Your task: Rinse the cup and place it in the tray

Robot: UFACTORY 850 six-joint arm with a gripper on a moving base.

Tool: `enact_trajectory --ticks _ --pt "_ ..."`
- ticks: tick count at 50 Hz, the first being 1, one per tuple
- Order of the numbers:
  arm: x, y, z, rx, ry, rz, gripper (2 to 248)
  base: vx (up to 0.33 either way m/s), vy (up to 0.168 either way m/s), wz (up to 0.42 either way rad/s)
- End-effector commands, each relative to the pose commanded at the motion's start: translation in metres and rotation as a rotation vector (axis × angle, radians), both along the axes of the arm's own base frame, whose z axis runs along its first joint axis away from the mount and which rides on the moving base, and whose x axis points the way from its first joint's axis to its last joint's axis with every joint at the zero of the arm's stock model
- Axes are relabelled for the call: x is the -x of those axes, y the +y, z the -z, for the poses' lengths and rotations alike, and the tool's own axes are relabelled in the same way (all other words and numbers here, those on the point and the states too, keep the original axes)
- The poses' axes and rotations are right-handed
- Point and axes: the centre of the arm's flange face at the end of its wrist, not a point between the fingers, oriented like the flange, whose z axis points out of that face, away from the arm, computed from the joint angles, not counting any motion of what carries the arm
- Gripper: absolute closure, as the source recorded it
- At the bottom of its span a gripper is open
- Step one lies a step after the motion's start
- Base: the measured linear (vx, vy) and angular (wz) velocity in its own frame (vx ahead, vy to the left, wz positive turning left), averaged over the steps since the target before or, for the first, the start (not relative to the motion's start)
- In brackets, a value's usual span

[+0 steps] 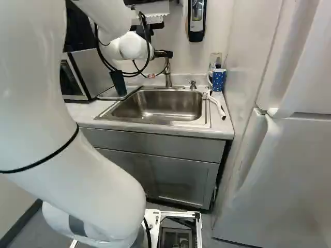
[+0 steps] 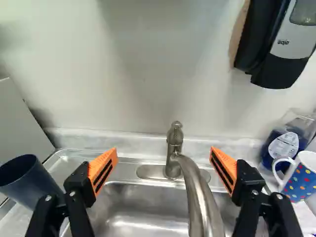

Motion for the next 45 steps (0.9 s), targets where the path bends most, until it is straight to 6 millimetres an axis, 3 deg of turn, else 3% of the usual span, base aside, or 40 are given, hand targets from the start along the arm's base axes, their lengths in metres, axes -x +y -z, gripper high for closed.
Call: enact_trajectory --ticks 21,45 --pt "0.034 -0.023 0.009 -0.007 0.085 0.053 3 0.0 0.0 0.0" --pt "0.05 -0.025 0.027 -0.026 0.305 0.064 3 0.0 0.0 0.0"
